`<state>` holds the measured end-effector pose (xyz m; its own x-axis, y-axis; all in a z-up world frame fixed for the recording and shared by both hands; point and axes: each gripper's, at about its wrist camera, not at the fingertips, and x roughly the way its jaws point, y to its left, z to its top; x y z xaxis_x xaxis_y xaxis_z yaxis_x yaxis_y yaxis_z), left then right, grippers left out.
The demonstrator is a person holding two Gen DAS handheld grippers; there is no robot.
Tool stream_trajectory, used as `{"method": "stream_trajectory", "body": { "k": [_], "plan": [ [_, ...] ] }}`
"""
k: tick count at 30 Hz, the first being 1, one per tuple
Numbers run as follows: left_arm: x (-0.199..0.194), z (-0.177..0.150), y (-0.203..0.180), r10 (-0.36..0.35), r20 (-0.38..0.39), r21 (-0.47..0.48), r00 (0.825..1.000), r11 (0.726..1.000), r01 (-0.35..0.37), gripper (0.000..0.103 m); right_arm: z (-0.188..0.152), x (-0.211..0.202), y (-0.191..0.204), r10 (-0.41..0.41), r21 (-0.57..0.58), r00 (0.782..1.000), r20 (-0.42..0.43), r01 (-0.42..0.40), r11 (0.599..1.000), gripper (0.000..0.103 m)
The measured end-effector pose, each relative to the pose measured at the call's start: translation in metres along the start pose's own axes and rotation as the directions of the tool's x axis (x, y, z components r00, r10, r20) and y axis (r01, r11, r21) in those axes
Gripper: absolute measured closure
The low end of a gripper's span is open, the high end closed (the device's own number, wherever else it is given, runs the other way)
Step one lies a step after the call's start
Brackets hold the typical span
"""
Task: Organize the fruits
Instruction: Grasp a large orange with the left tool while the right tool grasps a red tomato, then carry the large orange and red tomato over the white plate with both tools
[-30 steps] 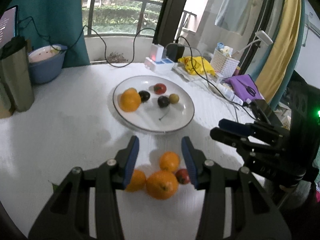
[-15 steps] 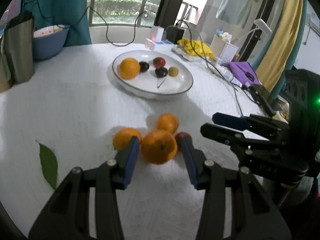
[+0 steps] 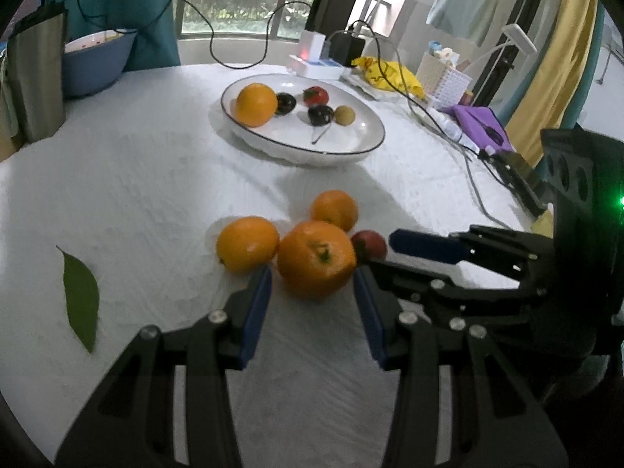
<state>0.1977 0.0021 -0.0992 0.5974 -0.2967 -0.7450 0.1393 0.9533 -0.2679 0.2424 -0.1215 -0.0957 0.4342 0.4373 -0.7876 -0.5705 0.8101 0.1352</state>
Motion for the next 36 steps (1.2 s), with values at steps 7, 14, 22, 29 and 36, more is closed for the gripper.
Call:
{"method": "stream_trajectory", "body": {
  "k": [7, 14, 22, 29, 36],
  "plan": [
    [0.003, 0.004, 0.001, -0.006, -0.001, -0.004, 1.0, 1.0, 0.006, 0.057, 0.003, 0.008, -0.004, 0.035, -0.003, 0.999, -0.015, -0.035, 0.999, 0.063],
    [0.01, 0.008, -0.001, 0.01, -0.013, 0.01, 1.0, 1.0, -0.01, 0.056, 0.006, 0.008, -0.006, 0.055, -0.006, 0.998, -0.009, -0.055, 0.998, 0.073],
    [0.024, 0.014, -0.004, 0.052, -0.038, 0.013, 0.998, 0.999, -0.051, 0.056, 0.007, -0.004, -0.026, 0.026, 0.026, 0.999, 0.019, -0.027, 0.999, 0.073],
    [0.024, 0.014, -0.009, 0.051, -0.032, 0.04, 0.998, 0.998, -0.05, 0.056, 0.008, -0.013, -0.038, 0.008, 0.045, 0.999, 0.041, -0.01, 0.999, 0.073],
    [0.013, 0.021, -0.018, 0.037, -0.005, 0.059, 0.999, 0.998, -0.037, 0.057, 0.013, -0.02, -0.044, 0.0, 0.05, 0.998, 0.061, -0.003, 0.999, 0.073]
  ]
}}
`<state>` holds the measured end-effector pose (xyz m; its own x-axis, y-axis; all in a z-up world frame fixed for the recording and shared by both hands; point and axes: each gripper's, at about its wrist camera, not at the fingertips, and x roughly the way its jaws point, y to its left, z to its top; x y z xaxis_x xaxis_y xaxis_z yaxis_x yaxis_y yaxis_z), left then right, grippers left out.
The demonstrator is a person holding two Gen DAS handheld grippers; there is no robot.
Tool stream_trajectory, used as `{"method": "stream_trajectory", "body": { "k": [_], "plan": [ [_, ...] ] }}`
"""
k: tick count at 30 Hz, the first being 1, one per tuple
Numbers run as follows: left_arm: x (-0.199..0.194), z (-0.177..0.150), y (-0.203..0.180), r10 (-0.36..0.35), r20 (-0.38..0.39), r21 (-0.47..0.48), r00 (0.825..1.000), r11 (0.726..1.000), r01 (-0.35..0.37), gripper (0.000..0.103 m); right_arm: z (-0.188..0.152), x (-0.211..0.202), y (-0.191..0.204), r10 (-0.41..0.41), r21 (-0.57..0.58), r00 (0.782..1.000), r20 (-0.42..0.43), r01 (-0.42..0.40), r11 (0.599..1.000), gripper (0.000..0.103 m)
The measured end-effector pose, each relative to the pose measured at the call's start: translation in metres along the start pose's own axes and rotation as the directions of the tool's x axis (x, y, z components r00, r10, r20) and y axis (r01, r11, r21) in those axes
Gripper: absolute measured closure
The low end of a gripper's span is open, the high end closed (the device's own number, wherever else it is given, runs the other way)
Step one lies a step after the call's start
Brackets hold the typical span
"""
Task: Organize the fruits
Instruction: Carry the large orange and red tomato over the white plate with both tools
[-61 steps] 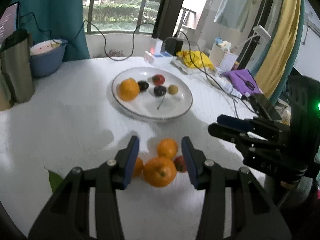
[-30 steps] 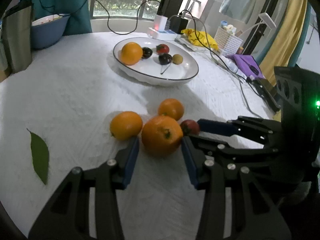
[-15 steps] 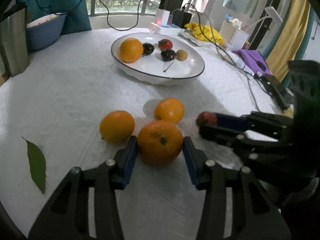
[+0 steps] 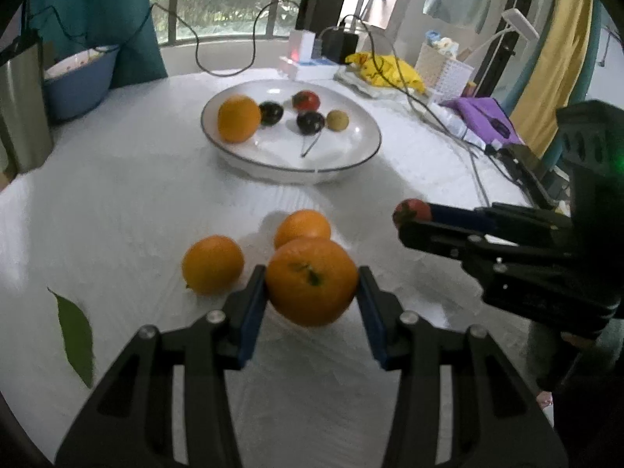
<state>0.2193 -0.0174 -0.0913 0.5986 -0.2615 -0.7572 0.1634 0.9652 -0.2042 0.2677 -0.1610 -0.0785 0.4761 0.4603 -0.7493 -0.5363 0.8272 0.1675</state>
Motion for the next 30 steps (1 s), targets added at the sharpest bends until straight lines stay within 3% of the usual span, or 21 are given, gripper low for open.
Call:
{"method": "stream_trajectory", "body": {
  "k": [14, 30],
  "plan": [
    [-0.015, 0.025, -0.004, -0.001, 0.046, 0.017, 0.999, 1.0, 0.0, 0.057, 0.015, -0.007, -0.011, -0.002, 0.006, 0.999, 0.036, 0.002, 1.0, 0.073],
    [0.005, 0.058, -0.008, 0.007, 0.042, 0.049, 0.999, 0.999, -0.009, 0.057, 0.038, -0.002, -0.034, 0.012, 0.028, 0.998, 0.068, -0.014, 1.0, 0.073]
  ]
}}
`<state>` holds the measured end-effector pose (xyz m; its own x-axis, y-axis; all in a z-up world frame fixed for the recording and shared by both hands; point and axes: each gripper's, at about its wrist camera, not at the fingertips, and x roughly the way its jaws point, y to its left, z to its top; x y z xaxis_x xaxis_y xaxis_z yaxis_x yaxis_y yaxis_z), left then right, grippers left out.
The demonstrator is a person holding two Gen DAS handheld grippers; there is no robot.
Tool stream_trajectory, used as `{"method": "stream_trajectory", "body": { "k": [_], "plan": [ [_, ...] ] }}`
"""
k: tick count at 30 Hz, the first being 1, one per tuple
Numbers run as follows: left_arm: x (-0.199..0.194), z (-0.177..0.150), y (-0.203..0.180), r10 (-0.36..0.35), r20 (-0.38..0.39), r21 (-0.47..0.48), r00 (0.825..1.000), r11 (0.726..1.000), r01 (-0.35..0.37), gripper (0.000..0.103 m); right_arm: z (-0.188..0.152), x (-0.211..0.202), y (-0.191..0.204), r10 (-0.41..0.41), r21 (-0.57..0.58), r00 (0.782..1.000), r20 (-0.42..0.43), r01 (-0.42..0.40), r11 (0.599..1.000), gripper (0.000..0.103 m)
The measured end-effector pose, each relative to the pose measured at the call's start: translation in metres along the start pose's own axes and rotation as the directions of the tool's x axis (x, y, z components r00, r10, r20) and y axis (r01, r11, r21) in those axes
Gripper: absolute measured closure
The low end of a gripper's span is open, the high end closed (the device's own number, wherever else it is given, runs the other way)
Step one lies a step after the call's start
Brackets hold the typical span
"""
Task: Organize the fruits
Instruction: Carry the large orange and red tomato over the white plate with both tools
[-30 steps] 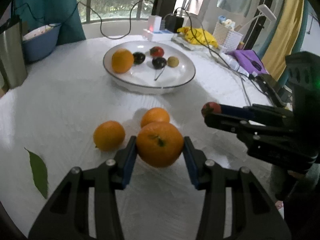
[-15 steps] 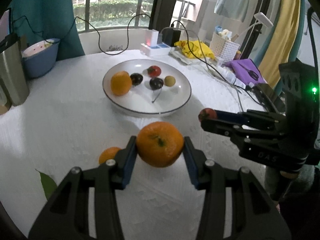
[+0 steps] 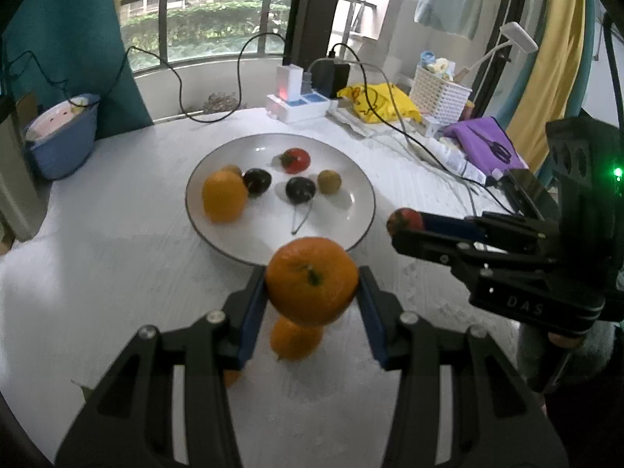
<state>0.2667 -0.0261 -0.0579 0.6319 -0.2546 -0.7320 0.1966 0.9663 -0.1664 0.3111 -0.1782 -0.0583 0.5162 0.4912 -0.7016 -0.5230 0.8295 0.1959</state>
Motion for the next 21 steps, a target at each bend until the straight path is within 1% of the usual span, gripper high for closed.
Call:
{"method": "stream_trajectory", "body": {
  "k": [12, 21],
  "plan": [
    [0.033, 0.026, -0.007, -0.012, -0.022, 0.022, 1.0, 1.0, 0.012, 0.057, 0.021, 0.018, -0.017, 0.016, -0.005, 1.0, 0.003, -0.016, 1.0, 0.073],
    [0.058, 0.039, -0.006, -0.022, -0.069, 0.022, 0.997, 0.999, 0.024, 0.057, 0.035, 0.032, -0.028, 0.018, 0.002, 1.0, 0.005, -0.018, 1.0, 0.073]
  ]
}}
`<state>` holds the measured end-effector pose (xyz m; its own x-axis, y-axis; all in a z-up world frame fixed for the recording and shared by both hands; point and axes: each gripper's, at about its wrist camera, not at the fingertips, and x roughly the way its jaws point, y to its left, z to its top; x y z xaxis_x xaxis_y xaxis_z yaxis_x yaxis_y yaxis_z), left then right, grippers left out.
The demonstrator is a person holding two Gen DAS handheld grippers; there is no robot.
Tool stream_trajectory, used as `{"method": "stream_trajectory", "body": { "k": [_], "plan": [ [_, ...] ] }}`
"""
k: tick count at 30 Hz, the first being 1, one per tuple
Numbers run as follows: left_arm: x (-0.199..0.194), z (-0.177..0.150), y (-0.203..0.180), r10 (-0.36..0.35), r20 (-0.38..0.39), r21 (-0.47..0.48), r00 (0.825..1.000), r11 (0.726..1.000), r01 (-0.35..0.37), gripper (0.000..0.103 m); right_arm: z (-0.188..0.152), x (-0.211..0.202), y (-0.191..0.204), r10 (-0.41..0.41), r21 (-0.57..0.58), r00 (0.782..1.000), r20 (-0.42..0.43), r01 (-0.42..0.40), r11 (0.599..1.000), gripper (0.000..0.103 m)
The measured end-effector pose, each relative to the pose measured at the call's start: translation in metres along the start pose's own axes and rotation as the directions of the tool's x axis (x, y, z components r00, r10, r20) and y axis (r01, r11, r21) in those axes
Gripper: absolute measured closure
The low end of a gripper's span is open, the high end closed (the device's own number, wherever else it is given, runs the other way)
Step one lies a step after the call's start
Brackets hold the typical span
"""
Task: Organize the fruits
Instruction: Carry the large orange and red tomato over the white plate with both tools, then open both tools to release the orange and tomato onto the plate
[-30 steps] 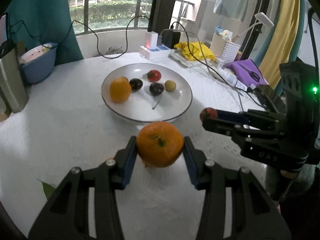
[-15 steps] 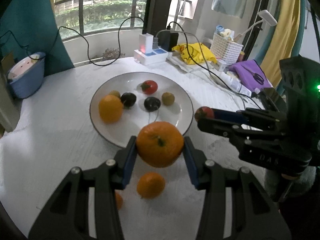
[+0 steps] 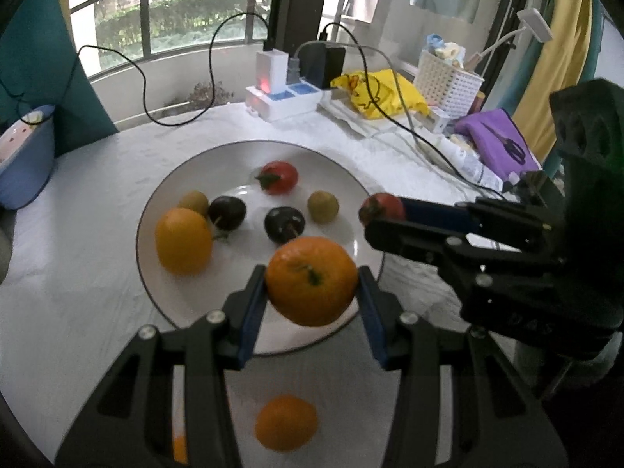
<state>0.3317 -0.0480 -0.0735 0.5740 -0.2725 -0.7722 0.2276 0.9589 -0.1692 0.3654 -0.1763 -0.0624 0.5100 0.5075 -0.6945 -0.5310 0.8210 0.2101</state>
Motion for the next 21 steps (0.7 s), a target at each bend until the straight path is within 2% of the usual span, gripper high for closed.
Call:
{"method": "stream_trajectory", "body": {
  "k": [8, 16, 21],
  "plan": [
    [0.025, 0.012, 0.01, -0.007, -0.056, -0.016, 0.998, 1.0, 0.006, 0.057, 0.004, 0.012, -0.013, -0.014, 0.027, 1.0, -0.012, 0.014, 1.0, 0.073],
    [0.034, 0.022, 0.032, 0.001, -0.045, -0.084, 0.999, 0.996, -0.005, 0.057, 0.007, 0.02, -0.011, -0.015, 0.009, 1.0, -0.014, 0.015, 1.0, 0.073],
    [0.031, 0.024, 0.038, -0.019, -0.038, -0.101, 0.999, 0.995, 0.015, 0.056, 0.007, 0.026, -0.006, -0.019, -0.014, 0.999, -0.03, 0.018, 1.0, 0.073]
  ]
}}
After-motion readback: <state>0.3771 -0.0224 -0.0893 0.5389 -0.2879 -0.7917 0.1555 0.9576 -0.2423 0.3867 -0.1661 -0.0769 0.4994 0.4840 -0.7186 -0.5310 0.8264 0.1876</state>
